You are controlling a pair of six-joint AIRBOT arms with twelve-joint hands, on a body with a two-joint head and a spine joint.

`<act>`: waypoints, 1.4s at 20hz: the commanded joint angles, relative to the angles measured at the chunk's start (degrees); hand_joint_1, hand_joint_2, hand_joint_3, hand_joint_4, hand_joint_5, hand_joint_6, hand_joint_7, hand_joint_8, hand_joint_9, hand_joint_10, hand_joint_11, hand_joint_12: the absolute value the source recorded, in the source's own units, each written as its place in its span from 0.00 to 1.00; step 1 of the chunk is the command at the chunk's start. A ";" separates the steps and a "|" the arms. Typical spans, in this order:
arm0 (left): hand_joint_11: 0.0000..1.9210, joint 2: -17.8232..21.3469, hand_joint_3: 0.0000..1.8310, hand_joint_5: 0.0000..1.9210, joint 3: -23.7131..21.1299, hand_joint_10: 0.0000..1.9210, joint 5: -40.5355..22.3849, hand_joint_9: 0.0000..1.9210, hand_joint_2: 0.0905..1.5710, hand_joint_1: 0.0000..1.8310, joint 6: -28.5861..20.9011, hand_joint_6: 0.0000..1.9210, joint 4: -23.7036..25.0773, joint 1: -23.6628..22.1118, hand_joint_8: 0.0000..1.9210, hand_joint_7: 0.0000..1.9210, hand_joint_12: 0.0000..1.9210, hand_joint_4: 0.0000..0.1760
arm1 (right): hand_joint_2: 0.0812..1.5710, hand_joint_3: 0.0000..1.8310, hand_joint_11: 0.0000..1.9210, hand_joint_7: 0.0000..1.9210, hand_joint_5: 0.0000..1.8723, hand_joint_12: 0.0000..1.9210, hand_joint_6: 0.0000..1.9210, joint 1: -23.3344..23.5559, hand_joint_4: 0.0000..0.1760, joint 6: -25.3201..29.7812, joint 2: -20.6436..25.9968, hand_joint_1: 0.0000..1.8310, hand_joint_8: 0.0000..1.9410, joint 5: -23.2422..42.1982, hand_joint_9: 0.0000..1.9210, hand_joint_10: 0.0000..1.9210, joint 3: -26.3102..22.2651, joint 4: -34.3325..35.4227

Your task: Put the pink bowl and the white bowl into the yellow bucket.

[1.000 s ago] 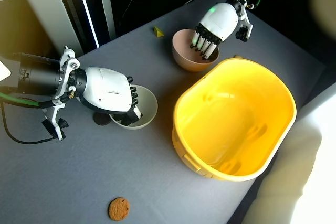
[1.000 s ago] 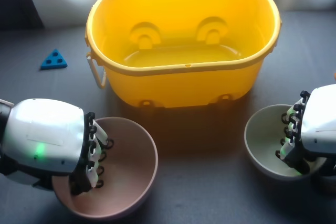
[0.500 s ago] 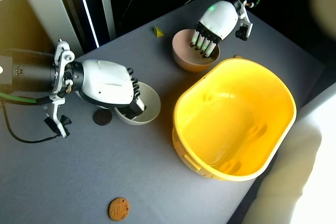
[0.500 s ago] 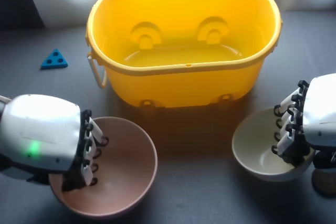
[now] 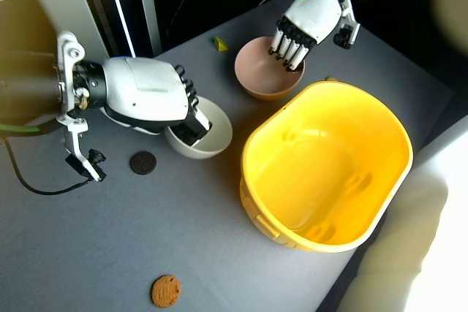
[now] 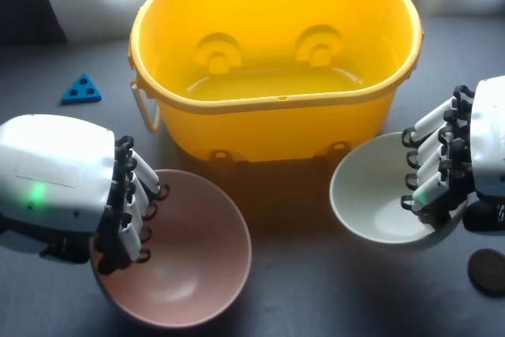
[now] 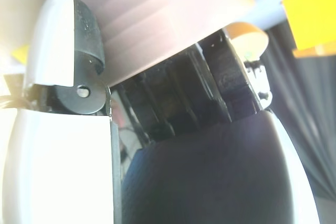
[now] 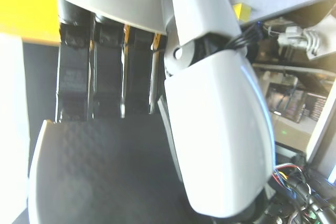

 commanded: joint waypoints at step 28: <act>0.35 1.51 0.00 0.57 10.37 0.58 -16.73 0.46 0.67 0.75 -10.88 0.41 -16.74 -5.93 0.48 0.53 0.60 0.00 | 0.65 0.00 0.41 0.57 0.58 0.59 0.42 6.21 0.00 -33.59 1.02 0.76 0.35 8.52 0.54 0.52 -0.45 10.78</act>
